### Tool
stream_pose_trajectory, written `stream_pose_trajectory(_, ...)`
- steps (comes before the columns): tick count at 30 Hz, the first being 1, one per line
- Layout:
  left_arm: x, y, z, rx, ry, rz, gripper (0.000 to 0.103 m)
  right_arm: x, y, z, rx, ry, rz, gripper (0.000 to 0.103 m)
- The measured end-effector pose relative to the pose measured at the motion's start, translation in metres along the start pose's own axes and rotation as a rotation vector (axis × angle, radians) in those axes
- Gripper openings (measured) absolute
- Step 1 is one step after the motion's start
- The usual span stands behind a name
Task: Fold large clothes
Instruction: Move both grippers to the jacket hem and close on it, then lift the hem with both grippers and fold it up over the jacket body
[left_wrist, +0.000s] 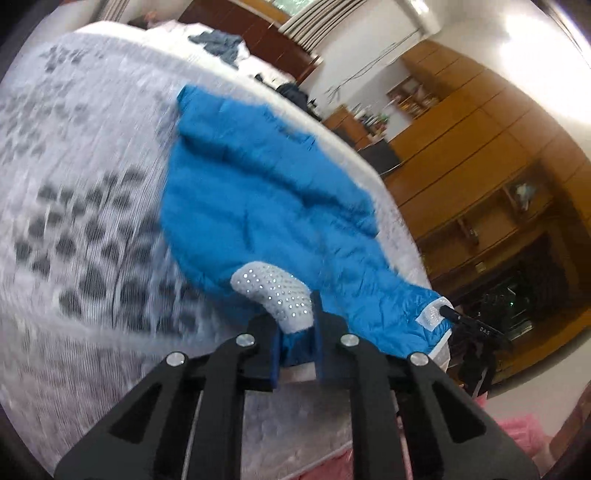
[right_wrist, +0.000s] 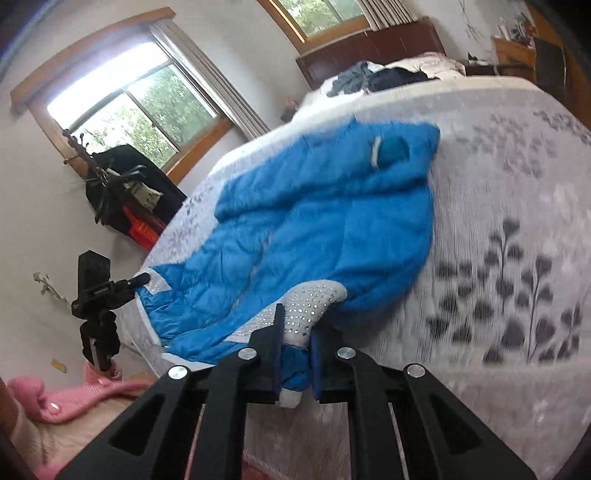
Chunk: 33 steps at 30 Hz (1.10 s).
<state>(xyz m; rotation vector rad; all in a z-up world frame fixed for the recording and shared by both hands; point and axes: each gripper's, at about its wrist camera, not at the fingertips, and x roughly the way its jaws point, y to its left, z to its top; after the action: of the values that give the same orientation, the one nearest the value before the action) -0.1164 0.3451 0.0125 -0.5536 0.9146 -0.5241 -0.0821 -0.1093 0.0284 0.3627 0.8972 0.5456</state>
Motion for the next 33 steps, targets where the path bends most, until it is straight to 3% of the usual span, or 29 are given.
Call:
stream_pose_trajectory(12, 0.046, 0.014, 0.113, -0.016, -0.031, -0.065, 0.012, 0.030, -0.026, 0.119, 0.053, 0.006, 0.023, 0.011)
stream_pose_trajectory(19, 0.094, 0.033, 0.168, -0.046, 0.000, -0.033, 0.012, 0.083, -0.064, 0.178, 0.150, 0.061, 0.001, 0.011)
stream_pose_trajectory(29, 0.176, 0.093, 0.209, -0.170, 0.111, 0.044, 0.014, 0.156, -0.125, 0.214, 0.288, 0.171, -0.056, 0.012)
stream_pose_trajectory(33, 0.188, 0.108, 0.212, -0.209, 0.123, 0.012, 0.015, 0.171, -0.138, 0.213, 0.314, 0.190, -0.054, 0.012)
